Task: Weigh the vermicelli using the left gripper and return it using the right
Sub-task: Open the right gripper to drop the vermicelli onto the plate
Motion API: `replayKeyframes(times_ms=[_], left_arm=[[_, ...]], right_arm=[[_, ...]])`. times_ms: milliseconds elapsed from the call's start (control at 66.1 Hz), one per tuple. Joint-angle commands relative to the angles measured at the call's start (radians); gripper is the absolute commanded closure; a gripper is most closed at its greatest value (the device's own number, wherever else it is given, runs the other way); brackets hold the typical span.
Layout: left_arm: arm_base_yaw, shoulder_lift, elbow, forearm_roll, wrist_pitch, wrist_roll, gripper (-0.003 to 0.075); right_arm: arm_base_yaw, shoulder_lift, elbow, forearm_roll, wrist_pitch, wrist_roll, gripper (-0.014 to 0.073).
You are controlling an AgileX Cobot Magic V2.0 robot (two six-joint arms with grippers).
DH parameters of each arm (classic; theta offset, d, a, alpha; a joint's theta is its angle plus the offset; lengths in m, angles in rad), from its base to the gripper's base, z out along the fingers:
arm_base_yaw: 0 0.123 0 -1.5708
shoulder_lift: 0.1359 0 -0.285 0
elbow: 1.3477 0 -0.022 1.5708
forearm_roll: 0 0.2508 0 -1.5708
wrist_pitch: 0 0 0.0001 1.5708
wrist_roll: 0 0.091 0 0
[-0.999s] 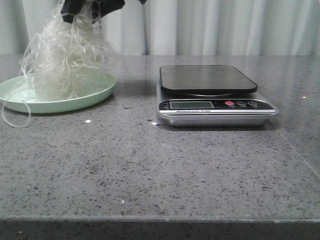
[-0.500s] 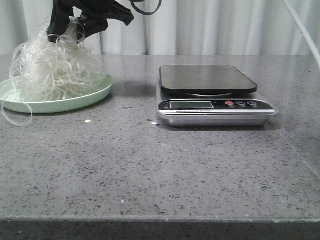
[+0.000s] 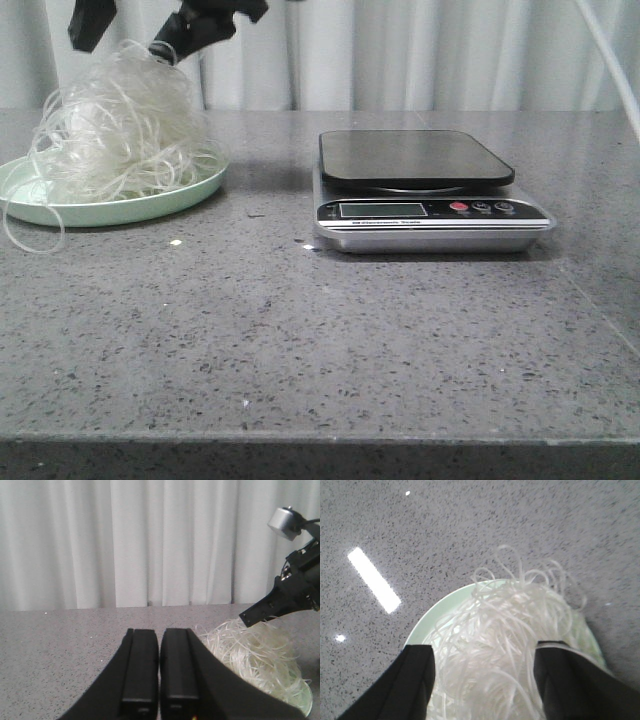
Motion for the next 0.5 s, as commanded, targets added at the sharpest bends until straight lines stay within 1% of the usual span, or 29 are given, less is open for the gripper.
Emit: replayKeyframes(times_ms=[0,76,121,182,257,288,333,484], left_arm=[[0.003,0.01,-0.025,-0.004,-0.085,-0.006,0.0584],[0.003,0.01,-0.025,-0.004,-0.085,-0.006,0.0584],[0.003,0.01,-0.025,-0.004,-0.085,-0.006,0.0584],[0.003,0.01,-0.025,-0.004,-0.085,-0.006,0.0584],[0.003,0.01,-0.025,-0.004,-0.085,-0.006,0.0584],[0.003,0.01,-0.025,-0.004,-0.085,-0.006,0.0584],[0.003,0.01,-0.025,-0.004,-0.085,-0.006,0.0584],[0.003,0.01,-0.025,-0.004,-0.085,-0.006,0.0584]], right_arm=[[-0.037,-0.116,-0.061,-0.029,-0.004,-0.005,0.0066],[-0.071,-0.148,-0.061,-0.042,0.009,-0.005,0.0085],[-0.1,-0.171,-0.061,-0.05,0.019,-0.005,0.0132],[-0.14,-0.202,-0.061,-0.054,0.035,-0.005,0.024],[-0.2,-0.24,-0.061,-0.054,0.063,-0.005,0.0407],[-0.224,-0.253,-0.06,-0.054,0.072,-0.005,0.0455],[-0.253,-0.269,-0.059,-0.054,0.081,-0.005,0.0431],[-0.361,-0.316,-0.056,-0.076,0.146,-0.005,0.0441]])
